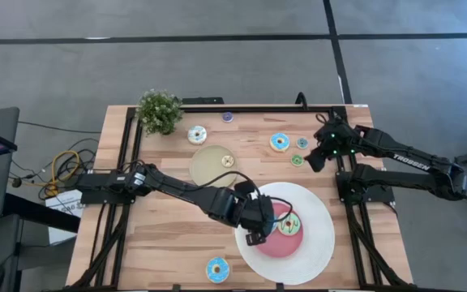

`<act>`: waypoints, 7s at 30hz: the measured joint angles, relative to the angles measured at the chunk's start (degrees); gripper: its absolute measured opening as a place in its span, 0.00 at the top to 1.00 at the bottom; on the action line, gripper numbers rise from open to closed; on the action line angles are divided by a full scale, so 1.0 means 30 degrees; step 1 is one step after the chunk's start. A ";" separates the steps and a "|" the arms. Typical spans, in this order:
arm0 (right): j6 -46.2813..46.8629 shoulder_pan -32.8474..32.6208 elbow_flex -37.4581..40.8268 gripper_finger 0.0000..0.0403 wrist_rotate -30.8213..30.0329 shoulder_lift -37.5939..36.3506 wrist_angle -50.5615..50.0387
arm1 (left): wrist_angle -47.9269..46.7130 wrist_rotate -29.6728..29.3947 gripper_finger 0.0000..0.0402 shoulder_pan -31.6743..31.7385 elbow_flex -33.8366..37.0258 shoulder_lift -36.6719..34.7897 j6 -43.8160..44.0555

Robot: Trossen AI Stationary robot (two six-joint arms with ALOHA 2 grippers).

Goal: Pick & Place donuts
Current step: Put the small green donut on the brown plate, then put the large white donut on the pink plate

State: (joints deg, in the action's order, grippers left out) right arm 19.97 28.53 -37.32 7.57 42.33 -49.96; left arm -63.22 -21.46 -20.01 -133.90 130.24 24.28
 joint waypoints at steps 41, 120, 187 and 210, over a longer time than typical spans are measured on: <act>1.1435 -0.2218 -0.5515 0.30 -0.6273 1.1689 -0.2438 | 1.4072 0.0985 1.00 0.3228 3.3496 -3.2166 -0.4879; 1.3988 -0.2091 -0.2205 0.57 -0.3245 1.5632 0.2672 | 0.9894 0.1531 1.00 0.3217 3.3489 -3.1543 -0.3708; 0.1380 -0.5255 -3.0297 0.36 -0.2973 3.2172 -0.4378 | 1.0261 0.0747 1.00 0.3213 3.3474 -3.1536 -0.3704; -0.1519 -0.6521 -1.9378 0.57 -0.3024 1.8524 -0.4532 | 1.2962 -0.0576 0.42 0.3228 3.3462 -2.8489 -0.2111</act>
State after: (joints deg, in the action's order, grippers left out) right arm 15.41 8.97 -95.46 -1.50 97.90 -63.55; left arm -24.34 -23.18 -10.33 -33.51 44.78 17.95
